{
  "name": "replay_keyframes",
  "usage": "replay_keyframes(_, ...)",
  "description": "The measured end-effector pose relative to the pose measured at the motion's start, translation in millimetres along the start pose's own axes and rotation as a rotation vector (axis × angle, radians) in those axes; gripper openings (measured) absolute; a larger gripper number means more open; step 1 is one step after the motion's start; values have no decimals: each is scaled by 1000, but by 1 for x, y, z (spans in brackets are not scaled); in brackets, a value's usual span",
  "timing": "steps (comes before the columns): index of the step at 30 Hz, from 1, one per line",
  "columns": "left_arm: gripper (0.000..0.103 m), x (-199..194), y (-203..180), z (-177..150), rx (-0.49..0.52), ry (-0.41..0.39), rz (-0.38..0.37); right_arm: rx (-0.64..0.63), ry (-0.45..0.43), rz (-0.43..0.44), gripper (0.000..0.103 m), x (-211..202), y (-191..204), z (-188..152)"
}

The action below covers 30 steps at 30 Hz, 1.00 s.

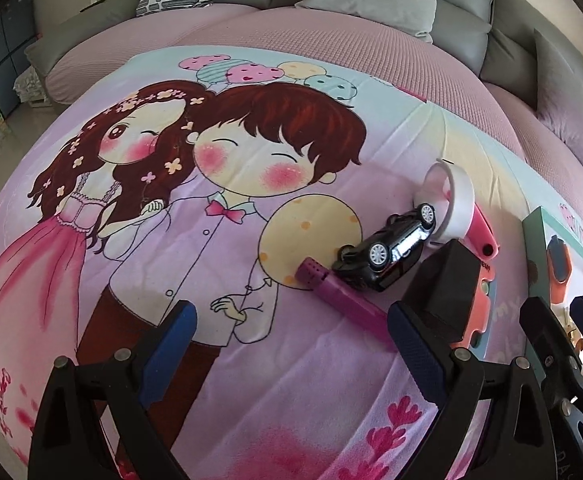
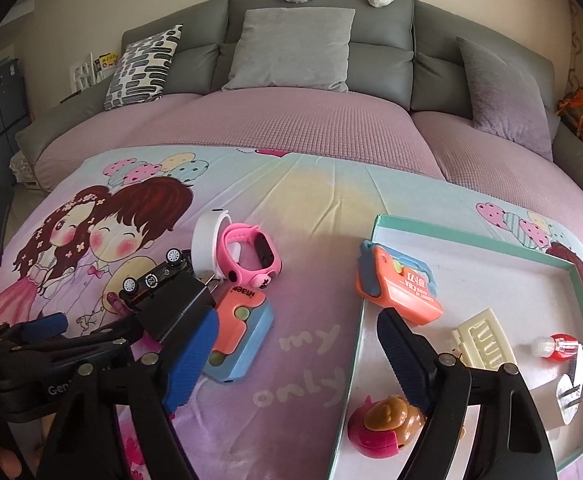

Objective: Organize rigid objects
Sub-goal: 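Lower the left tool onto the magenta tube while the right tool approaches the coral-and-blue case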

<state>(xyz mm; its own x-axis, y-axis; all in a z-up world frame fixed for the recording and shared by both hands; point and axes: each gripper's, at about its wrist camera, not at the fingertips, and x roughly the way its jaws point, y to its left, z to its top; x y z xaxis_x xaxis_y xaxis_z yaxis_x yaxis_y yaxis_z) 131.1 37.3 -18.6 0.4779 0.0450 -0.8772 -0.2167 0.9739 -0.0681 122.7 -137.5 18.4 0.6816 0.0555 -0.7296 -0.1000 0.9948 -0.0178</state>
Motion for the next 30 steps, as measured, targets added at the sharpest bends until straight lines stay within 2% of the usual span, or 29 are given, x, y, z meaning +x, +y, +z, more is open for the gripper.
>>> replay_keyframes(6,96,-8,1,-3,92,-26,32,9,8,18,84,-1,-4,-2)
replay_keyframes(15,96,-11,11,-10,144,-27,90,-10,32,67,83,3,6,-7)
replay_keyframes(19,96,-12,2,-14,205,-35,75,-28,48,86,76,7,13,-9)
replay_keyframes(24,96,-3,-6,-21,280,-10,44,-20,49,85,76,7,13,-9)
replay_keyframes(26,96,-2,-10,-22,301,-25,45,-21,49,85,76,7,13,-9)
replay_keyframes(30,96,-1,-14,-23,320,-35,-5,-21,52,91,76,7,12,-9)
